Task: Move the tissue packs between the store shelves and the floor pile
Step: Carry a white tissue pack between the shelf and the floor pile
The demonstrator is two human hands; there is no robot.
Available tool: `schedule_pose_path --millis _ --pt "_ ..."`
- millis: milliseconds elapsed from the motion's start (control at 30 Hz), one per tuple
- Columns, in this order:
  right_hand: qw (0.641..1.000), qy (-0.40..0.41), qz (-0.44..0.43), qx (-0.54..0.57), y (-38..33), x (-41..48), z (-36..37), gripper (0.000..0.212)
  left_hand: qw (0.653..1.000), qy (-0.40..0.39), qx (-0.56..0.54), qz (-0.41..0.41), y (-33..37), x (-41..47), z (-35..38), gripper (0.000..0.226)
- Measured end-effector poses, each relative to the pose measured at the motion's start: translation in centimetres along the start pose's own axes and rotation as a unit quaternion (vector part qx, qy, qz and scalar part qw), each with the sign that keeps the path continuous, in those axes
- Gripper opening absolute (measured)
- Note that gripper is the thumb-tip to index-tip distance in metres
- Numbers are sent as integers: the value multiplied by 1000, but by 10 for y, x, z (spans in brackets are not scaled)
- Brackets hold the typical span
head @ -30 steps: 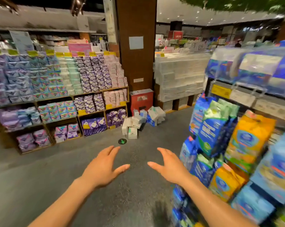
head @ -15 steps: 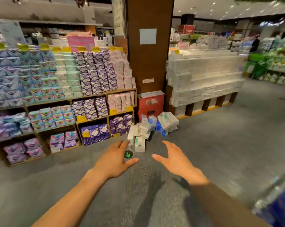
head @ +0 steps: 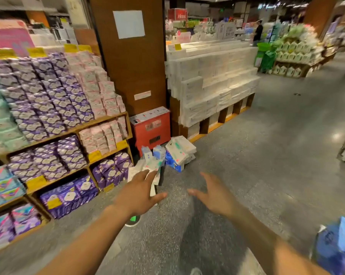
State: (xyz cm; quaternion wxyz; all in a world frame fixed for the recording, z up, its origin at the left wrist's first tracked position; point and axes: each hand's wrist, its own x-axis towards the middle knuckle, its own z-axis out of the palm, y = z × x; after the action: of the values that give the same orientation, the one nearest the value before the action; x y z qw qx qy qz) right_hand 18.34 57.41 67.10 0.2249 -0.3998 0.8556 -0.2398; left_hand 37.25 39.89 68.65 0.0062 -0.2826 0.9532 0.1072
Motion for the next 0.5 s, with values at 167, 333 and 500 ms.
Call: schedule_pose_path --millis 167,333,500 --pt "999 -25 24 1 21 165 -16 94 999 -40 -22 -3 -35 157 11 105" --pt "999 -23 12 -30 12 314 -50 88 998 -32 -55 -21 -79 300 7 139" --pt "998 -39 8 -47 -2 448 -56 86 995 -64 -68 -35 -132 411 7 142"
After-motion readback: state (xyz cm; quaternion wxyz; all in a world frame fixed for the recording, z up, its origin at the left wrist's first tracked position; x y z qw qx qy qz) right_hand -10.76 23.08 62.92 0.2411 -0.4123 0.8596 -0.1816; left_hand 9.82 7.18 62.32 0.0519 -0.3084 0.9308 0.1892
